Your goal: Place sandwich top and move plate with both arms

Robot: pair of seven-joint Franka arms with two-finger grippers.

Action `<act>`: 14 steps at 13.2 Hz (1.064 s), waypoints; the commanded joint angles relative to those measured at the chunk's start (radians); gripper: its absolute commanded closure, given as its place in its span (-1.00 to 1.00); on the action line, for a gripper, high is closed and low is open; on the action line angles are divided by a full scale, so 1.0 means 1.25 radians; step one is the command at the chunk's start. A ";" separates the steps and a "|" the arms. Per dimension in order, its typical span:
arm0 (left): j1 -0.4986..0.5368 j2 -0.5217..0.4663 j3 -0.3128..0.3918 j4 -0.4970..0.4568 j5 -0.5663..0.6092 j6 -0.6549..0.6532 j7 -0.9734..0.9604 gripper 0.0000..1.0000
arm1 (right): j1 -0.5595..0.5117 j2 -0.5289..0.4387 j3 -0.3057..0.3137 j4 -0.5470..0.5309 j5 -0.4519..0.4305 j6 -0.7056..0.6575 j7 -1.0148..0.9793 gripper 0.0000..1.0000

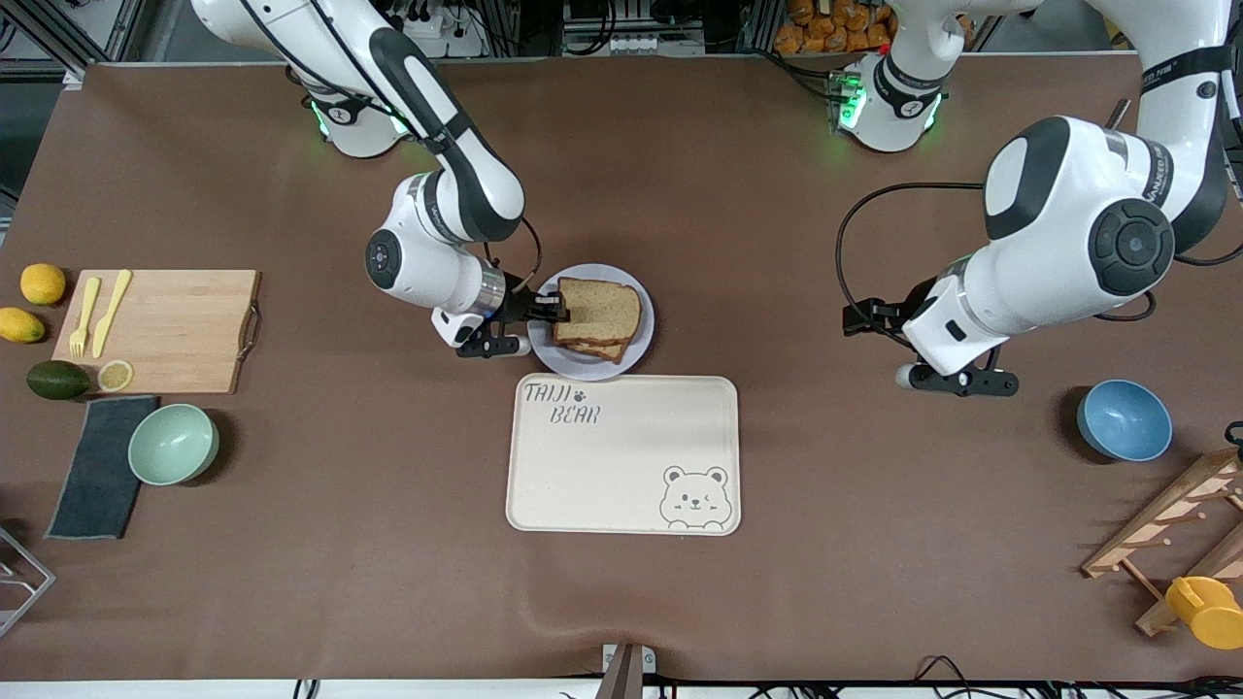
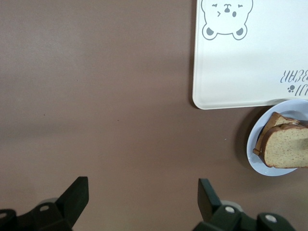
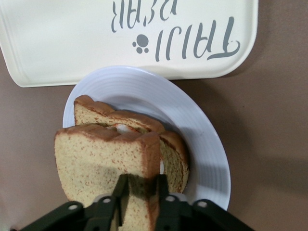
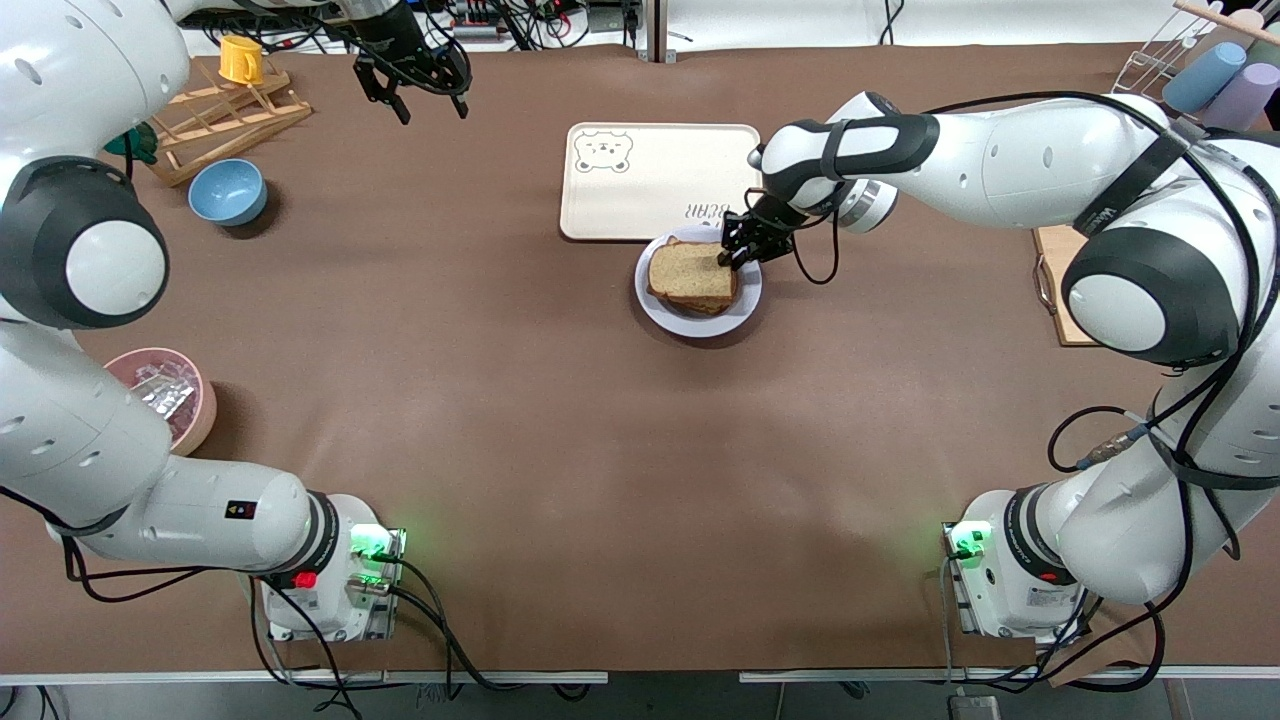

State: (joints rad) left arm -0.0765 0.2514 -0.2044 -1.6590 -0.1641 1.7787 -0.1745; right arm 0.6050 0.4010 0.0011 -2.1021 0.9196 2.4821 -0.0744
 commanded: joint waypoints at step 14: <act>-0.093 0.040 -0.019 -0.380 -0.435 0.389 0.030 -1.00 | -0.112 -0.028 -0.016 0.070 0.004 -0.174 -0.002 -0.47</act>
State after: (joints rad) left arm -0.1722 0.2923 -0.2192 -2.0851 -0.6512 2.1995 -0.1527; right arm 0.5060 0.3862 -0.0202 -2.0375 0.9207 2.3141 -0.0745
